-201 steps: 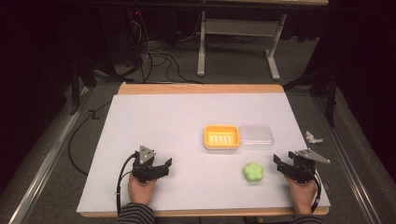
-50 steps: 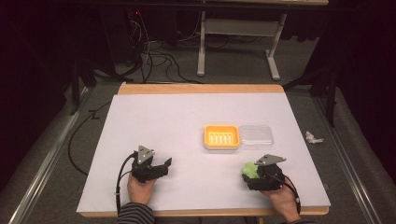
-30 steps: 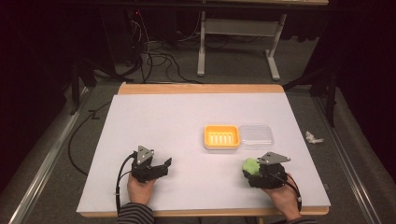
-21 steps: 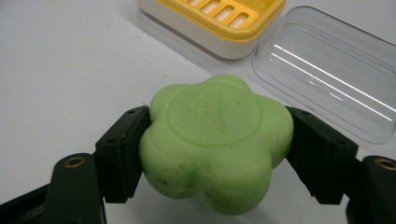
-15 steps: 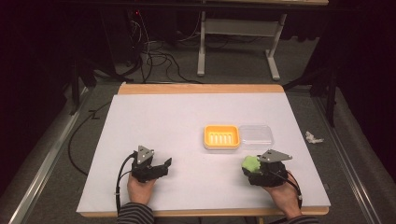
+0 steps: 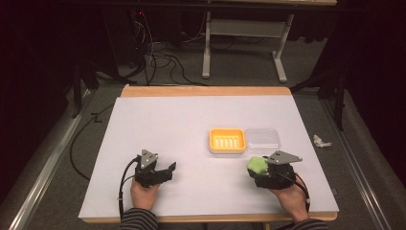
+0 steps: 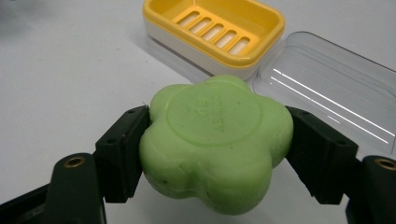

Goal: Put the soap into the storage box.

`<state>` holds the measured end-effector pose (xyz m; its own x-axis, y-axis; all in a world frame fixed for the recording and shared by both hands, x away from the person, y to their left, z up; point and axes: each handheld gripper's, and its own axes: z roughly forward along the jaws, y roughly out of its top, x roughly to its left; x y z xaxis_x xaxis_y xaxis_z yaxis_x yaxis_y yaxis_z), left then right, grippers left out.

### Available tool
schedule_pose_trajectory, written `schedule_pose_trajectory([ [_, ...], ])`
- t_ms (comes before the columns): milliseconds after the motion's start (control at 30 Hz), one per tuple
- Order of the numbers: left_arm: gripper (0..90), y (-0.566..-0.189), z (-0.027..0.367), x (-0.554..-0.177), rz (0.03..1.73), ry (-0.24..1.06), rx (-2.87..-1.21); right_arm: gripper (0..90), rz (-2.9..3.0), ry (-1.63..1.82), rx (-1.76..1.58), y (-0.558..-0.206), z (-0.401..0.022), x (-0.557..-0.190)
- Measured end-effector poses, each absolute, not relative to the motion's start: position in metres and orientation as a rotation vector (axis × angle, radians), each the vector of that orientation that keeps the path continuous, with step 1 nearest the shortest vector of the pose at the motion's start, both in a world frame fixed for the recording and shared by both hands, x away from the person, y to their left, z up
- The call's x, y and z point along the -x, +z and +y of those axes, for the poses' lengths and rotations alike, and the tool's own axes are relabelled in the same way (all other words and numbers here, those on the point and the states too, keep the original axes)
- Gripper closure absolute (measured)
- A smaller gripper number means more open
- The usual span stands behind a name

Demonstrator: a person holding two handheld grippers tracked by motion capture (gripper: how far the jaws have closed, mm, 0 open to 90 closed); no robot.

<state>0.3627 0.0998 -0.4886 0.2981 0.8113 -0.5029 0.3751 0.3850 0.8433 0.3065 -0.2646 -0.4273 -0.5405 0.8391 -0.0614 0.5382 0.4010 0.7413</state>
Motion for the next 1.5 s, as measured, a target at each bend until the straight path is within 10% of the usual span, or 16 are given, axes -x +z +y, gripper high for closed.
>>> schedule_pose_trajectory([
  [1500, 20.1, -0.489, 0.1, -0.363, 1.302, 0.414, -1.215, 27.3, 2.218, 1.058, -1.185, -0.401, -0.248, -0.369],
])
